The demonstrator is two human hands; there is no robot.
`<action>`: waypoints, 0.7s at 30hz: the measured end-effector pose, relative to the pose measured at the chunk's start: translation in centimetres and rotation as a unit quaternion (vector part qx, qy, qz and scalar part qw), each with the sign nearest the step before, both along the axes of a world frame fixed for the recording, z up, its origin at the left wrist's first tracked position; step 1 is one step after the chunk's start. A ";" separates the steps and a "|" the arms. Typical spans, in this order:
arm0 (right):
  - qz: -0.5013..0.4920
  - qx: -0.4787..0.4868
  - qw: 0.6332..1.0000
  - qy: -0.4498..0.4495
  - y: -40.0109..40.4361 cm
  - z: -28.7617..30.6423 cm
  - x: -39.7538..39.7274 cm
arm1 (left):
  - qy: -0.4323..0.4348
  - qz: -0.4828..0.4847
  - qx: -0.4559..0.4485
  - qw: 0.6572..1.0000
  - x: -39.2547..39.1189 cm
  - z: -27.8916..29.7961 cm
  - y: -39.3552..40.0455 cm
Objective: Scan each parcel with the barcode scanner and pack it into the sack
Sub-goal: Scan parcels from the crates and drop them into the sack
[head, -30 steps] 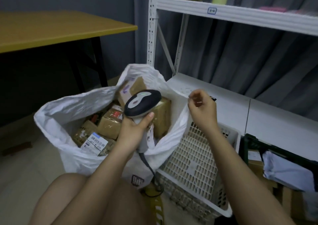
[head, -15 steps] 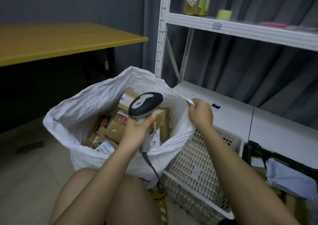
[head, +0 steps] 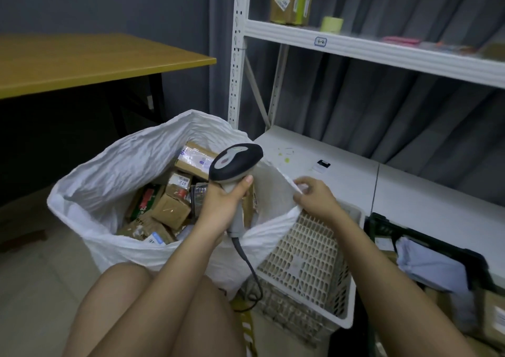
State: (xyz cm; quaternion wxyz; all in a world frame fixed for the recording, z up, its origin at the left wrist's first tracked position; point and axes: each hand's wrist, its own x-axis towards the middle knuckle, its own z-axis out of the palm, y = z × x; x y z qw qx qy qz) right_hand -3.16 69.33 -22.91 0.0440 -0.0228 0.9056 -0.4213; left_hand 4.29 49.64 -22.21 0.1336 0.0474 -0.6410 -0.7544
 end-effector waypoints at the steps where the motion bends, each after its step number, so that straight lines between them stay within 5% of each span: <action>1: -0.018 -0.015 0.999 0.040 0.2 0.0 0.1 | 0.004 -0.006 0.001 1.000 0.1 0.1 0.4; 11: -0.048 -0.246 0.968 -0.009 4.0 -2.0 4.2 | -0.011 -0.075 -0.044 0.996 0.9 -0.3 5.8; 21: -0.217 -0.275 0.936 -0.024 16.6 -9.4 9.4 | -0.049 -0.181 -0.095 0.978 1.2 -4.9 15.9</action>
